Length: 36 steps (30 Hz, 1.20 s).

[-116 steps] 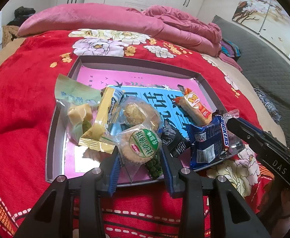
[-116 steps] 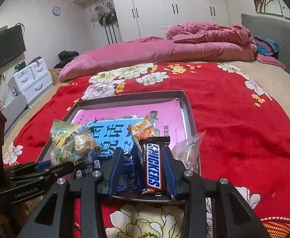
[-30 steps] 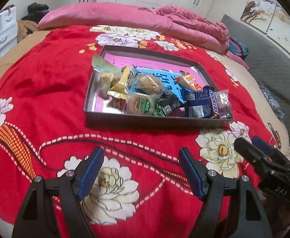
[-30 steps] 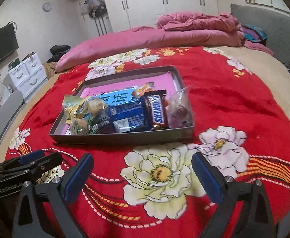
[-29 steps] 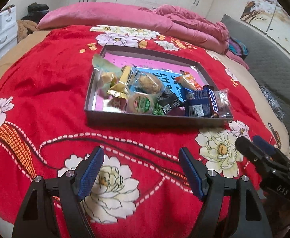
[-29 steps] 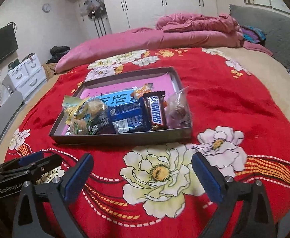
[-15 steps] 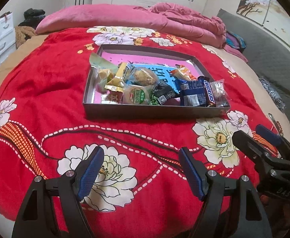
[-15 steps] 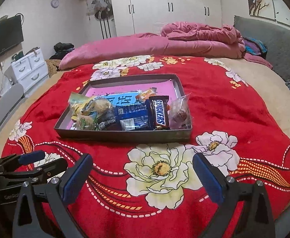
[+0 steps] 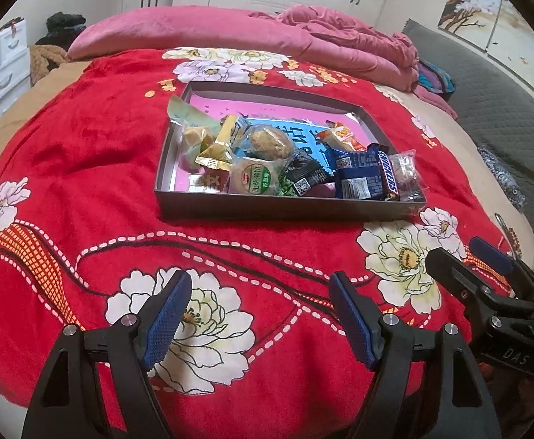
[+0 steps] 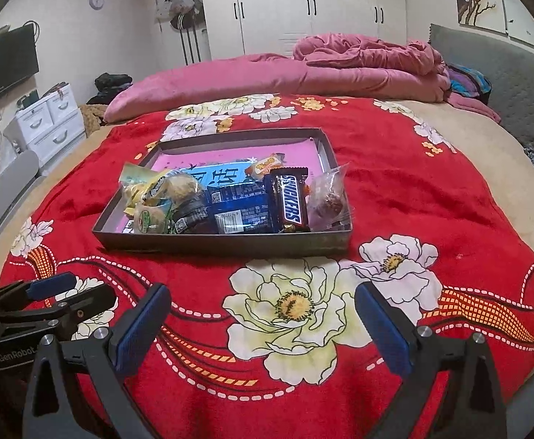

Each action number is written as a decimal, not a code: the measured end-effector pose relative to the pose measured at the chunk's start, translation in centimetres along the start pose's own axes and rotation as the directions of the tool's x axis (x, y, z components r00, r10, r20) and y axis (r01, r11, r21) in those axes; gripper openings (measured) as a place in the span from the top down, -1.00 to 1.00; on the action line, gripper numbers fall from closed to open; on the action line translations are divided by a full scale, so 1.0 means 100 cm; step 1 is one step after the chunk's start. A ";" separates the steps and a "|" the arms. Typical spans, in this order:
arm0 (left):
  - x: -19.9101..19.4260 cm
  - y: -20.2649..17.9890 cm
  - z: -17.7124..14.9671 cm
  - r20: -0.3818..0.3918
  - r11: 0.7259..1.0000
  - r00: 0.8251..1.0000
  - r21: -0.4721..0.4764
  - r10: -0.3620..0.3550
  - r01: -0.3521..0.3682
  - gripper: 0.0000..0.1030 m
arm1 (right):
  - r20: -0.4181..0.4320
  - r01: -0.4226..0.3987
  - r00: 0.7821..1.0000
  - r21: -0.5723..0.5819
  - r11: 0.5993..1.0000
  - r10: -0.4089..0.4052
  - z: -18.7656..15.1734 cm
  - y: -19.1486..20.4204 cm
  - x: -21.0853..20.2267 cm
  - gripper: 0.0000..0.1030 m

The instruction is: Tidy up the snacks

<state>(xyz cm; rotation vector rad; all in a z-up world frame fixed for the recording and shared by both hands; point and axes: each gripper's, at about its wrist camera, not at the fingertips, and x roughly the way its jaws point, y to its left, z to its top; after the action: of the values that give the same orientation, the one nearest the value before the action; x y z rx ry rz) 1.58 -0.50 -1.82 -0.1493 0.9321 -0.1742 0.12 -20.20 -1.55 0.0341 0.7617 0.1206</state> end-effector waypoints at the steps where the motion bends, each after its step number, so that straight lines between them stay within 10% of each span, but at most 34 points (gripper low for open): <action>1: 0.000 0.000 0.000 -0.001 1.000 1.000 0.000 0.000 0.000 -0.53 | 0.000 0.000 1.000 0.000 1.000 0.000 0.000 0.000 0.000 -0.97; 36: -0.005 -0.003 0.003 0.033 0.999 0.999 0.021 0.026 -0.027 -0.53 | -0.008 0.009 1.000 -0.004 1.000 -0.009 -0.002 0.000 0.002 -0.97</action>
<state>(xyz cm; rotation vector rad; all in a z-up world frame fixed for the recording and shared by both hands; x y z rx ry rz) 1.48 -0.63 -1.19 -0.1192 0.8990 -0.1570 0.17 -20.14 -1.84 0.0266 0.7695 0.1139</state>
